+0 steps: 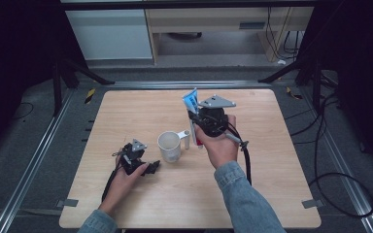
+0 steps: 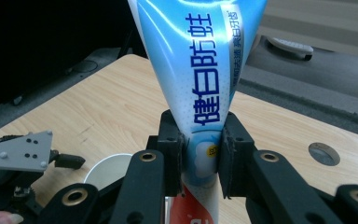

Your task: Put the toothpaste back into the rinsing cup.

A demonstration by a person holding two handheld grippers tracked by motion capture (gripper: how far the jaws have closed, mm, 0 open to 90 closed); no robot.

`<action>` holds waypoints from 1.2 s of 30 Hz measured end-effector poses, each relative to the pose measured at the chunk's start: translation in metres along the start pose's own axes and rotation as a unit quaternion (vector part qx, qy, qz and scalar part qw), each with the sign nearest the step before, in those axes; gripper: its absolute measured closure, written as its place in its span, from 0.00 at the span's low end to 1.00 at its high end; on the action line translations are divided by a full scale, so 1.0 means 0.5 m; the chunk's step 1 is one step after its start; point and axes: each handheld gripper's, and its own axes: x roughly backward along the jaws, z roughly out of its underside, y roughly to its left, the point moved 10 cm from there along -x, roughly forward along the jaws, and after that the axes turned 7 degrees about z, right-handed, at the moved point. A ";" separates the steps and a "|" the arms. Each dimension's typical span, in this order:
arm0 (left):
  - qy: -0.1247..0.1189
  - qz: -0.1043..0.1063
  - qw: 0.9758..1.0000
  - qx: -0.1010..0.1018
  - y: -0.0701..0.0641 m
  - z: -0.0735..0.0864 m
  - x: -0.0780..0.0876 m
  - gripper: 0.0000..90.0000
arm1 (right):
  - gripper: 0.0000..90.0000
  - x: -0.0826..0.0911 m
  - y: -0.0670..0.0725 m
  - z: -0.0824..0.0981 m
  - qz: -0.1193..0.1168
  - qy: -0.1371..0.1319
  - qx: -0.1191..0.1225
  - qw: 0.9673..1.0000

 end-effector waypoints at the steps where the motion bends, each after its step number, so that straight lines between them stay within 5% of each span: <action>1: 0.000 0.000 1.000 0.000 0.000 0.000 0.000 0.00 | 0.82 0.001 0.001 -0.003 0.002 -0.004 -0.001 1.000; 13: 0.001 0.000 1.000 0.000 0.000 0.000 0.000 0.00 | 0.82 0.001 0.007 -0.042 0.012 -0.042 -0.013 0.999; 36: 0.001 0.000 1.000 0.002 0.000 0.000 0.000 0.00 | 0.82 -0.028 0.064 -0.088 0.007 -0.091 -0.022 0.996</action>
